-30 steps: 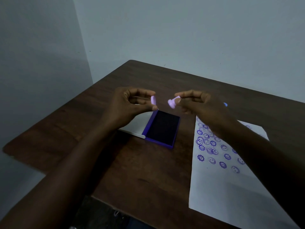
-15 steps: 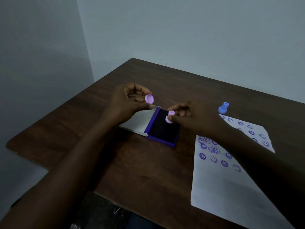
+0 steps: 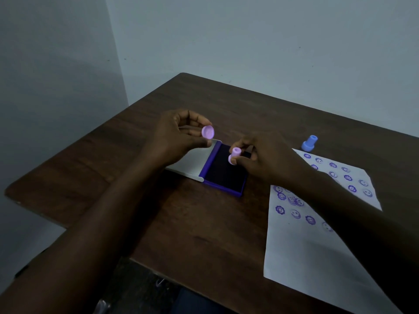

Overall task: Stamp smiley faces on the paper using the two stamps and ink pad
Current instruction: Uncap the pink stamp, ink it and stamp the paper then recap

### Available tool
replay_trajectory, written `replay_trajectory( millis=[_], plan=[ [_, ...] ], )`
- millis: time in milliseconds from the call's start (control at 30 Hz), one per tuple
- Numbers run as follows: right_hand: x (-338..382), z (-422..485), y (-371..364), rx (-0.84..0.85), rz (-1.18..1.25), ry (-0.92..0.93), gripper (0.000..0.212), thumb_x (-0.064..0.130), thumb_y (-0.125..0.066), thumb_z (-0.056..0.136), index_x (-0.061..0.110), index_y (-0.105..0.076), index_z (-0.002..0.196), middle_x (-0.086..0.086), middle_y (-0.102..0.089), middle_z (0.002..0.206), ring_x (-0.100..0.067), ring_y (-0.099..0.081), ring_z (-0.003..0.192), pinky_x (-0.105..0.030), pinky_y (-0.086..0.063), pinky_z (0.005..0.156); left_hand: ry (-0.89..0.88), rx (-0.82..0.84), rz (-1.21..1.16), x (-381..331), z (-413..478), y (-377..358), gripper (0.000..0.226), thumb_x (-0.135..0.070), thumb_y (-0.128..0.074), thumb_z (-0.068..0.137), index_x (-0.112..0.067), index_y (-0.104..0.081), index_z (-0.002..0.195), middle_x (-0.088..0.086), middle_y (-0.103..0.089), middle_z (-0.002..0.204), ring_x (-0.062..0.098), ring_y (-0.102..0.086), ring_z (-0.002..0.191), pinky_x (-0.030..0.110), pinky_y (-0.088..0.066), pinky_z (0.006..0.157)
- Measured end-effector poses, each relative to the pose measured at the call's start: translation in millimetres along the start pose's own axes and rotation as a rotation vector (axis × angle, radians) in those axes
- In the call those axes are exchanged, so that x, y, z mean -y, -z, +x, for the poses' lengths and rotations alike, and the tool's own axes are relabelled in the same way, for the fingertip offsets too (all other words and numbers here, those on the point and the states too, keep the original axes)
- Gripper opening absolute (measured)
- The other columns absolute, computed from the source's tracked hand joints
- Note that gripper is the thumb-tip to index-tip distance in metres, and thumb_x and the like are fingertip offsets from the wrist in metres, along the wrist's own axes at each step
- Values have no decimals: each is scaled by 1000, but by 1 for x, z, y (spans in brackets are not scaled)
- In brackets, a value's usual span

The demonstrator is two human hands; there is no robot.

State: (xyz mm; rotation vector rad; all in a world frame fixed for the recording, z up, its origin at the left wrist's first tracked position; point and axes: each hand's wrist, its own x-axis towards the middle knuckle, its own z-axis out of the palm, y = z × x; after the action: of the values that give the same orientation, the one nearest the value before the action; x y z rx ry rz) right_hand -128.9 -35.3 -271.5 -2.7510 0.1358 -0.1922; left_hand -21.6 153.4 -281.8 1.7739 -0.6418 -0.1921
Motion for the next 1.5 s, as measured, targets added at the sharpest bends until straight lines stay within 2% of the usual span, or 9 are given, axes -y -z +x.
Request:
replay_trajectory(
  millis=[133,267,400,700,900,1100,1233,1367,1500],
  plan=[
    [-6,5,-2,17,-35,-1,20,35,-70,87,25,-71,104,5,-70,103,-1,-54,81,-11,-34,64,9,17,10,0,1,-1,37,2,-82,74,-14,-70,105,0,-75,104,8,-73,94,18,-61,78],
    [-7,6,-4,16,-70,5,25,39,-67,87,23,-72,106,4,-69,104,-8,-58,92,-23,-39,73,26,9,9,1,2,-1,38,2,-81,75,-10,-70,109,6,-76,109,16,-74,98,32,-61,88],
    [-9,6,-3,20,-62,16,22,37,-68,87,26,-69,106,14,-58,94,2,-50,79,-13,-34,65,35,10,-10,2,3,-2,38,3,-83,74,-11,-70,106,7,-76,108,18,-75,98,39,-61,91],
    [-3,7,5,66,-98,12,32,44,-65,89,25,-71,114,4,-69,112,-8,-59,93,-24,-42,73,13,39,-15,-1,0,-2,36,1,-83,74,-11,-71,106,4,-77,106,15,-75,97,30,-61,87],
    [1,1,11,65,-59,20,25,43,-67,88,32,-74,110,12,-72,107,6,-52,70,-19,-37,61,-9,74,-12,-2,-2,-5,34,-1,-83,74,-10,-70,105,2,-76,103,9,-74,89,20,-62,79],
    [-4,-17,27,-131,353,-149,32,35,-74,83,25,-72,114,19,-71,95,20,-61,79,0,-43,78,2,84,-20,-1,-2,-6,30,-7,-81,78,-17,-68,103,-4,-74,100,5,-72,91,11,-58,70],
    [-13,-44,49,-237,661,-234,29,28,-77,82,20,-73,109,5,-79,92,2,-70,77,-15,-50,70,26,118,-85,-4,-4,-8,33,-6,-82,77,-15,-71,107,-2,-77,101,10,-75,91,17,-61,71],
    [-25,-83,63,-249,696,-315,25,35,-74,83,24,-75,106,4,-79,94,-10,-65,77,-31,-50,75,25,235,-174,-15,-12,-12,35,-13,-81,72,-21,-71,104,-2,-80,98,11,-77,91,20,-62,70],
    [-34,-126,66,-281,726,-370,20,28,-72,85,25,-76,104,3,-77,86,-10,-63,75,-32,-51,77,-12,322,-179,-21,-18,-18,45,-23,-78,61,-22,-72,105,-1,-80,104,14,-77,95,26,-64,77]
  ],
)
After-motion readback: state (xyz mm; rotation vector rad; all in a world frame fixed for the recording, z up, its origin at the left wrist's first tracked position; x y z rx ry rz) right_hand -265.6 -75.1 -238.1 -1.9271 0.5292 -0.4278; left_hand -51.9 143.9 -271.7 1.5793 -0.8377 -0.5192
